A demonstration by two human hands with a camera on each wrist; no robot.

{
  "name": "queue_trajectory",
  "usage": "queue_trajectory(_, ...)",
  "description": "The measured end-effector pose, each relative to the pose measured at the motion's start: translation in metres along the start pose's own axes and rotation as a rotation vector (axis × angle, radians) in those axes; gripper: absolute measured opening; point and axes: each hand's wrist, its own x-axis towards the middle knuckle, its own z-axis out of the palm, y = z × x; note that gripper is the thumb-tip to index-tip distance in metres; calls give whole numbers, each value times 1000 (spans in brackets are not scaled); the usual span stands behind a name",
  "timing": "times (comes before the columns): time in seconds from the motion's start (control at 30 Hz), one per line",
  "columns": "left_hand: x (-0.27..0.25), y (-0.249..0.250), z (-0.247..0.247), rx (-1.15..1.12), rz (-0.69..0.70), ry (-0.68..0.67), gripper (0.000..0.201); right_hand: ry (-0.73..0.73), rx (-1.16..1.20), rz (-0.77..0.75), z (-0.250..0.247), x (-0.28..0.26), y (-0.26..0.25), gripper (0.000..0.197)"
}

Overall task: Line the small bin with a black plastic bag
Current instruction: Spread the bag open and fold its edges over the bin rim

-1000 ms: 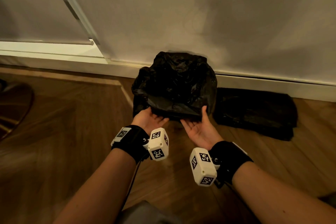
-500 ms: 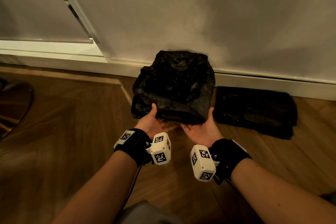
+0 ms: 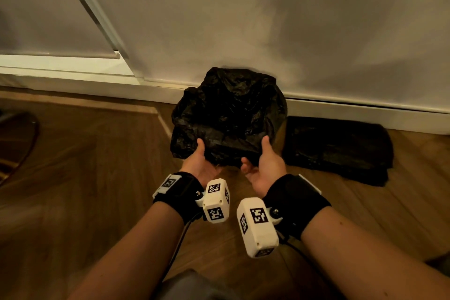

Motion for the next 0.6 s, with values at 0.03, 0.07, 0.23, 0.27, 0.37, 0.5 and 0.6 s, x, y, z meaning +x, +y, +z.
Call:
queue_trajectory(0.03,-1,-2,0,15,-10,-10,61,1,48,11,-1,-1,1,32)
queue_trajectory(0.07,-1,-3,1,29,-16,-13,63,5,95,13,-4,1,2,29)
queue_trajectory(0.23,3,0,-2,-19,35,58,62,-134,260,41,-21,23,-5,39)
queue_trajectory(0.27,4,2,-3,-34,45,60,63,-172,293,63,-21,25,-9,33)
queue_trajectory(0.37,7,7,-3,-38,72,60,65,-227,359,110,-11,26,-21,30)
queue_trajectory(0.5,8,9,0,-84,56,67,56,-236,354,153,-12,39,-24,42)
queue_trajectory(0.6,10,9,-2,-83,56,78,47,-143,299,127,-16,45,-27,47)
